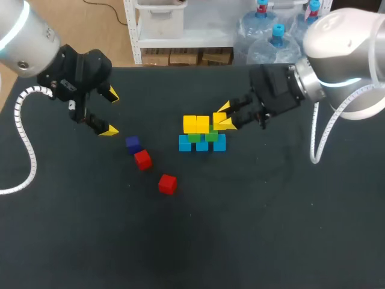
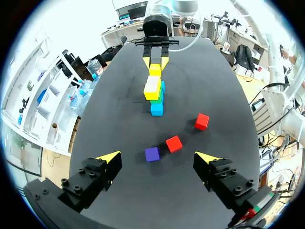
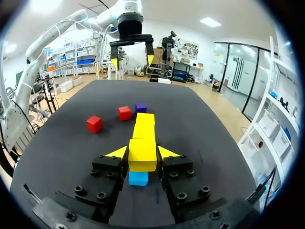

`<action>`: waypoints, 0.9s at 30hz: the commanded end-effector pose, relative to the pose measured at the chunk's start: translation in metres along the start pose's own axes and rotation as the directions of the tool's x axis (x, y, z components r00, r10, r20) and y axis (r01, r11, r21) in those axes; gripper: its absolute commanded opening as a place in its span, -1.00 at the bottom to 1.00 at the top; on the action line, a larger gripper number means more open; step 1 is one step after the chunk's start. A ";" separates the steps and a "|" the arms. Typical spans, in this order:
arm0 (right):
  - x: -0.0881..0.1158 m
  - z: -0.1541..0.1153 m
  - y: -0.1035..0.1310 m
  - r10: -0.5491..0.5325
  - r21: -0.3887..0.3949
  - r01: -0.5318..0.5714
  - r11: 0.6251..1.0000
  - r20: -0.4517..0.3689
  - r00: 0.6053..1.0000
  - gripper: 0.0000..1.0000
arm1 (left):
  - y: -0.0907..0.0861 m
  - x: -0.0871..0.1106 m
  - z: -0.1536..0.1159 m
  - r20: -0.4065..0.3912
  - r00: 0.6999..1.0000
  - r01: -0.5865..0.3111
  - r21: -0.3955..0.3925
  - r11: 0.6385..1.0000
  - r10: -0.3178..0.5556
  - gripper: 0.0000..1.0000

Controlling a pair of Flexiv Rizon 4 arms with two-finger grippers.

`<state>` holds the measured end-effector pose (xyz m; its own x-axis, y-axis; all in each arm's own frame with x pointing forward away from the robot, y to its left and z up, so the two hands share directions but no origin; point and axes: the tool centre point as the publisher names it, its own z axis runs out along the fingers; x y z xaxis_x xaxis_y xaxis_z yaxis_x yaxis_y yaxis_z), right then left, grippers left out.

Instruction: Place the blue cubes, place green cubes on the blue cubes, place the yellow cubes on the green cubes, then place the red cubes on the yellow cubes, and place purple cube on the red cubes.

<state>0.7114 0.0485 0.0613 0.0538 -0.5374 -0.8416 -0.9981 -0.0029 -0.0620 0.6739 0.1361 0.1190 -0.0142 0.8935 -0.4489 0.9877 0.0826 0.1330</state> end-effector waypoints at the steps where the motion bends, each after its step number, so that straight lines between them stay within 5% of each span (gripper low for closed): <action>1: 0.001 0.003 -0.002 0.002 -0.006 -0.002 1.000 0.001 1.000 -1.00 | 0.000 0.001 0.000 0.005 1.000 -0.004 0.001 1.000 0.004 1.00; 27: 0.002 0.009 -0.004 0.008 -0.017 -0.007 1.000 0.006 1.000 -1.00 | 0.000 0.001 0.000 0.005 1.000 -0.004 0.001 1.000 0.004 1.00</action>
<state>0.7134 0.0540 0.0564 0.0467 -0.5336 -0.8444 -0.9988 -0.0111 -0.0482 0.6739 0.1361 0.1190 -0.0142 0.8935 -0.4489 0.9877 0.0826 0.1330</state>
